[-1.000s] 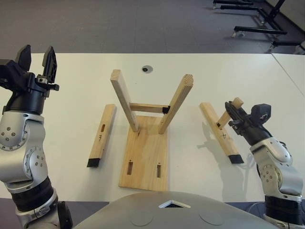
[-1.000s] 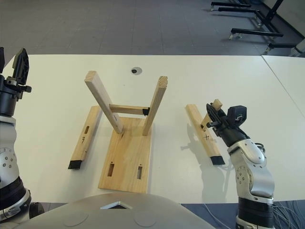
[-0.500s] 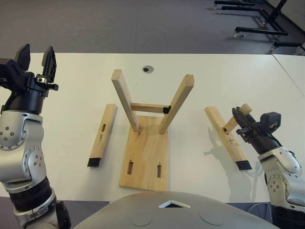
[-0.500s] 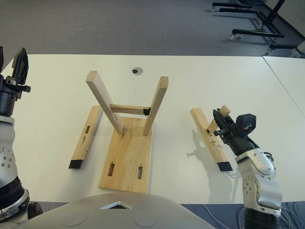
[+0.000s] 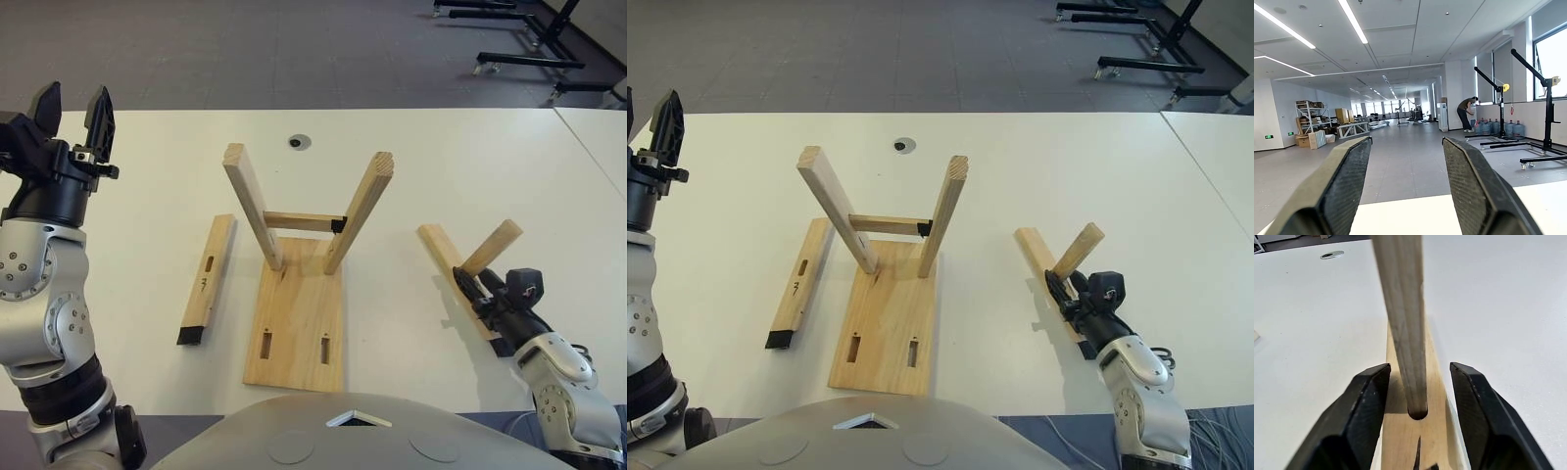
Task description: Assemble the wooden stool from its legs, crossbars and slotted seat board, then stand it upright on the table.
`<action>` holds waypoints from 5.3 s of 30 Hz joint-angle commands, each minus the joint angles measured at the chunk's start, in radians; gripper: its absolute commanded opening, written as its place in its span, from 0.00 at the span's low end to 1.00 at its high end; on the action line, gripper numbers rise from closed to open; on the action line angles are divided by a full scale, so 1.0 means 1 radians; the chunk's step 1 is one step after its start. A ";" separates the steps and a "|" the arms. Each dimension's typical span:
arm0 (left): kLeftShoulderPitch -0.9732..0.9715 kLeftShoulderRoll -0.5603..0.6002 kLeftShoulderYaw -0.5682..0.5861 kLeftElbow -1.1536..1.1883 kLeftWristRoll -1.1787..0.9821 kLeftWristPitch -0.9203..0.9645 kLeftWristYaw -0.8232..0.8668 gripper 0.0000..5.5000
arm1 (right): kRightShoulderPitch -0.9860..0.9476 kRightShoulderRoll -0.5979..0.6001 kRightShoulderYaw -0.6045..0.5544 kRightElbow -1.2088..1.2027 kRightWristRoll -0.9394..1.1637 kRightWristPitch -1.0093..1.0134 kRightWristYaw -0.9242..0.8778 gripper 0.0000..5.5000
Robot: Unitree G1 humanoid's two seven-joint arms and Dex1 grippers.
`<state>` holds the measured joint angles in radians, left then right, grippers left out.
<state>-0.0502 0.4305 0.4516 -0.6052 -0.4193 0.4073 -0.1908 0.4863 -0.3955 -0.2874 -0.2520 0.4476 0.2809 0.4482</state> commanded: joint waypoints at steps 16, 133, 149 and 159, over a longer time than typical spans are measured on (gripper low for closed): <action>-0.027 0.021 0.002 0.038 0.015 -0.042 -0.009 0.48 | -0.448 -0.035 -0.027 0.025 0.055 0.168 -0.057 0.69; -0.470 0.133 -0.357 0.284 0.116 0.006 -0.152 0.48 | -1.311 0.329 0.196 0.048 -0.050 0.178 -0.156 0.24; -0.566 0.001 -0.512 0.307 0.193 -0.018 -0.239 0.48 | -1.284 0.367 0.306 -0.015 -0.021 0.224 -0.203 0.24; -0.634 -0.024 -0.505 0.358 0.190 -0.015 -0.257 0.42 | -1.259 0.348 0.364 -0.054 -0.031 0.228 -0.176 0.24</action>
<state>-0.6492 0.4144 -0.0625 -0.2641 -0.2296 0.3882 -0.4445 -0.7767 -0.0361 0.0686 -0.2920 0.4295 0.5005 0.2662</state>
